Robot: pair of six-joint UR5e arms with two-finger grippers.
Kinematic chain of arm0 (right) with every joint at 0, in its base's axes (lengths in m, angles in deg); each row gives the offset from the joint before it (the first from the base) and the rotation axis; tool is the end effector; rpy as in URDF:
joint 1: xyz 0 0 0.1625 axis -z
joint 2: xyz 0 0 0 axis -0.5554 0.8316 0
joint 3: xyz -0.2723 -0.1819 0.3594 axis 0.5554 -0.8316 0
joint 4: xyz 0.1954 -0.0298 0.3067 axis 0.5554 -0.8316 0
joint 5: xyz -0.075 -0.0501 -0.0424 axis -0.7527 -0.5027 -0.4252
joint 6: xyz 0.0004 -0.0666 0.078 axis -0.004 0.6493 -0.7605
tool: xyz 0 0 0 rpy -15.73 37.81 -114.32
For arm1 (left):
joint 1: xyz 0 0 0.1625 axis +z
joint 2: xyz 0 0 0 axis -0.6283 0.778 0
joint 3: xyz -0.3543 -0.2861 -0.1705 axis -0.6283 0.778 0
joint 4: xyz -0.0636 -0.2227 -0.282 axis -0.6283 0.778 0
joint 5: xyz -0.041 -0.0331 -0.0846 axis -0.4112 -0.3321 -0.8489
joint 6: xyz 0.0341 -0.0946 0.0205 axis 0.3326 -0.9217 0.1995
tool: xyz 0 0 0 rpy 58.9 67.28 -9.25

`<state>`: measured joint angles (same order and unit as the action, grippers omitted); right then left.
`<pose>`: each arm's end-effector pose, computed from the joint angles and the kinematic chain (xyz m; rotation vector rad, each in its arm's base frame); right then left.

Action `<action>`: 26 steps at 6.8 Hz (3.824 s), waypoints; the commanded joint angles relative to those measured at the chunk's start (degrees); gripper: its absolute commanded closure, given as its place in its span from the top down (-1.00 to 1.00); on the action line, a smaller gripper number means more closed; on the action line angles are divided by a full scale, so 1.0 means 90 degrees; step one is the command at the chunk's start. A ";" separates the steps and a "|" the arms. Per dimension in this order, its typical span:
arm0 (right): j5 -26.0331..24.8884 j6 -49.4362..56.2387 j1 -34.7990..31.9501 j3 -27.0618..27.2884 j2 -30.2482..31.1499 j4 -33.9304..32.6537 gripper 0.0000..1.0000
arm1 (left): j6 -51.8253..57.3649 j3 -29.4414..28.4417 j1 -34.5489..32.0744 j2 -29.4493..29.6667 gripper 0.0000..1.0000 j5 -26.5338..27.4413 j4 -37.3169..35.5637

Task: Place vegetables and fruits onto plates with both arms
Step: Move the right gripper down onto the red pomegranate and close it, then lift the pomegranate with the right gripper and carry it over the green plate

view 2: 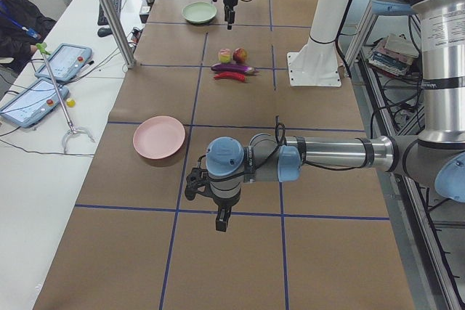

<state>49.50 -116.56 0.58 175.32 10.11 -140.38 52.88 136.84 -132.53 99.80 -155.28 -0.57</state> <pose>-0.4605 -0.4250 0.3013 0.2493 -0.8731 -0.1342 -0.0848 -0.3415 0.7156 0.0726 0.7502 0.1357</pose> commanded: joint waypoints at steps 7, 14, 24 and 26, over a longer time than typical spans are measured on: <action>-0.1276 -0.0414 0.1155 -0.1214 -0.0657 -0.0037 1.00 | 0.0000 -0.0049 0.0000 -0.0010 1.00 -0.0005 -0.0039; -0.1014 -0.0414 0.1030 -0.0994 -0.0862 -0.0395 -0.93 | 0.0010 -0.0078 0.0010 0.0000 1.00 -0.0005 -0.0010; 0.2376 0.5239 -0.3483 -0.3505 0.0620 0.1763 -0.96 | 0.0010 -0.0068 0.0020 0.0000 1.00 -0.0015 0.0019; 0.2347 0.5201 -0.3483 -0.3909 0.0817 0.1828 -0.72 | 0.0010 -0.0068 0.0020 0.0000 1.00 -0.0015 0.0019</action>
<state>70.53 -69.66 -30.59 142.41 16.39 -125.17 52.97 136.23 -132.35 99.81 -155.41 -0.40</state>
